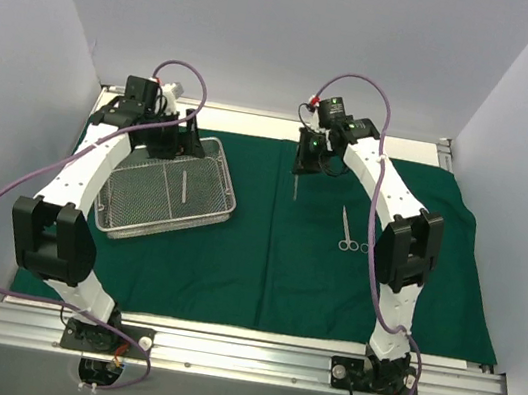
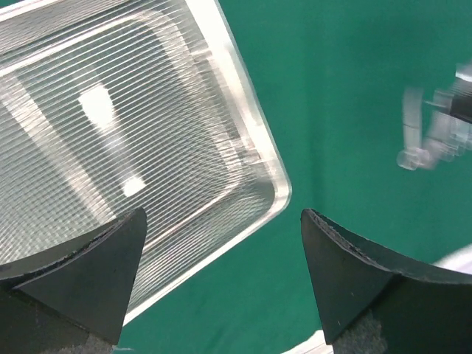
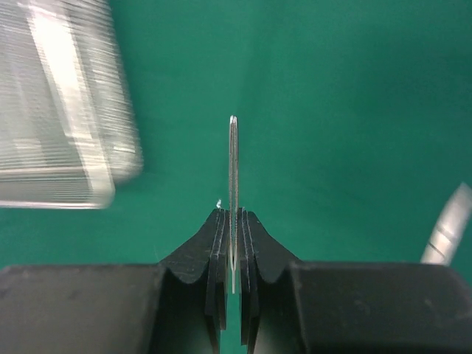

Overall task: Open and lay out the surgical kit
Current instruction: Place the medical item in the surgical kit.

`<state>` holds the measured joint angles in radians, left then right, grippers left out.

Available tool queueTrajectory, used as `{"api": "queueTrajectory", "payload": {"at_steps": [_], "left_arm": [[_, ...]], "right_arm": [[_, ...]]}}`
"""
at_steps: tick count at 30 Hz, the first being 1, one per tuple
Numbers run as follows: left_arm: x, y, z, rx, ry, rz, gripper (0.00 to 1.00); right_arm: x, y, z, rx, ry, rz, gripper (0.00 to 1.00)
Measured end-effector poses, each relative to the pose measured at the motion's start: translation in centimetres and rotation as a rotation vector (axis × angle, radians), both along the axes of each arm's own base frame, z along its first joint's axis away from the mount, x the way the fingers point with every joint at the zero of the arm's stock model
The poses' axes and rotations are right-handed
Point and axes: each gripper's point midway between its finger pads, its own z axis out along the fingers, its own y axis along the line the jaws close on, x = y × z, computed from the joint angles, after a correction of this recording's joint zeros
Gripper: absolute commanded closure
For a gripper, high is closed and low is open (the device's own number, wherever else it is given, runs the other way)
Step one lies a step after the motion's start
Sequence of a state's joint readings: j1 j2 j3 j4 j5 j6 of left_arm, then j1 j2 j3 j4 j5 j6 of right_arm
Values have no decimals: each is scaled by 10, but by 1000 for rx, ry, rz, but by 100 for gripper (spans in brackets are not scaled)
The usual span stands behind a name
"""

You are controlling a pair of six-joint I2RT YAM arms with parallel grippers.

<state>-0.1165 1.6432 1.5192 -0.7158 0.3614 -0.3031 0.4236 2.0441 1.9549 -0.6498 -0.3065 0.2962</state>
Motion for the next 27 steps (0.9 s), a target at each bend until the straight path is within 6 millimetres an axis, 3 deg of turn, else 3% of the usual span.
{"api": "queueTrajectory", "payload": {"at_steps": [4,7,9,15,21,24,26,27], "left_arm": [[-6,43,-14,30,79,120,6],[-13,84,-31,22,145,224,6],[-18,100,-37,40,176,268,6],[-23,91,-39,59,188,237,6],[-28,82,-41,84,206,209,6],[-26,77,-41,113,207,191,0],[-25,72,-42,125,210,177,14],[-25,69,-43,131,213,169,16]], "right_arm": [[-20,-42,-40,-195,100,-45,100],[-38,-63,-67,-285,188,-64,100],[-48,-73,-80,-323,234,-71,100],[-58,-95,-102,-377,299,-101,100],[-55,-115,-129,-397,350,-145,100],[-57,-122,-142,-404,374,-159,95],[-60,-124,-147,-410,386,-160,94],[-60,-124,-148,-411,388,-160,93]]}}
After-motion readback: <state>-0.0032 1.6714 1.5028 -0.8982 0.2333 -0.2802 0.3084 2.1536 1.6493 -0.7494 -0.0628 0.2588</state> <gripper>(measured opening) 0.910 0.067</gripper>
